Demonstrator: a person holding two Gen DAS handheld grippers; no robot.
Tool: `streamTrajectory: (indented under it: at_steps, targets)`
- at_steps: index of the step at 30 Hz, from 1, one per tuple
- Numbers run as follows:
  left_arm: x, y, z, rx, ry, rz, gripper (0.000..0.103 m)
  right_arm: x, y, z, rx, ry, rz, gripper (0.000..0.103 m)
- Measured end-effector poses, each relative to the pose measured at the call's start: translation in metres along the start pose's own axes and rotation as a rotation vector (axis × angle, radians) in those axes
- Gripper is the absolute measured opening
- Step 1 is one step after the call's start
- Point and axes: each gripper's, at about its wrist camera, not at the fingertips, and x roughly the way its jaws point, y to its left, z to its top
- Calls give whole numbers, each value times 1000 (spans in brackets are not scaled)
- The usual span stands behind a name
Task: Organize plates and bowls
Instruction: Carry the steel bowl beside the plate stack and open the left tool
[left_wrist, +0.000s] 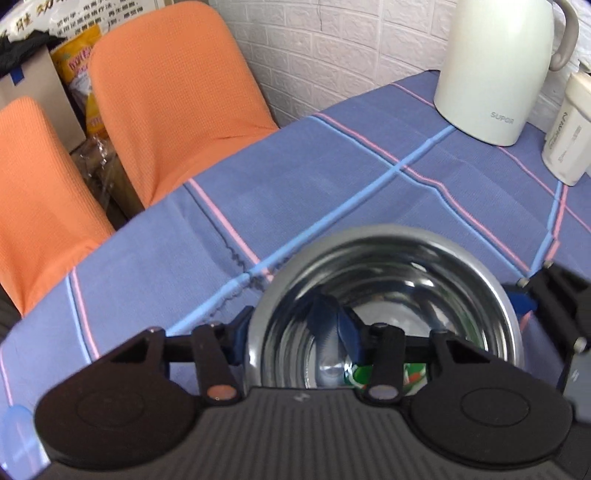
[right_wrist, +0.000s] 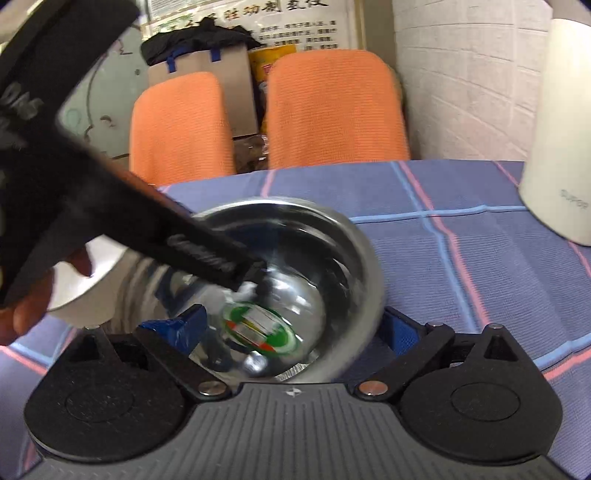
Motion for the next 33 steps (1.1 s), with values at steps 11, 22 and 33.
streamTrajectory:
  at_steps: [11, 22, 33]
  targets:
    - [-23, -15, -19, -28, 48, -63, 45, -42, 12, -14, 97, 53, 53, 89]
    - [-89, -47, -104, -14, 71, -66, 45, -103, 52, -59, 146, 79, 95, 89]
    - [-131, -58, -199, -56, 88, -72, 45, -134, 104, -110, 123, 123, 140, 90]
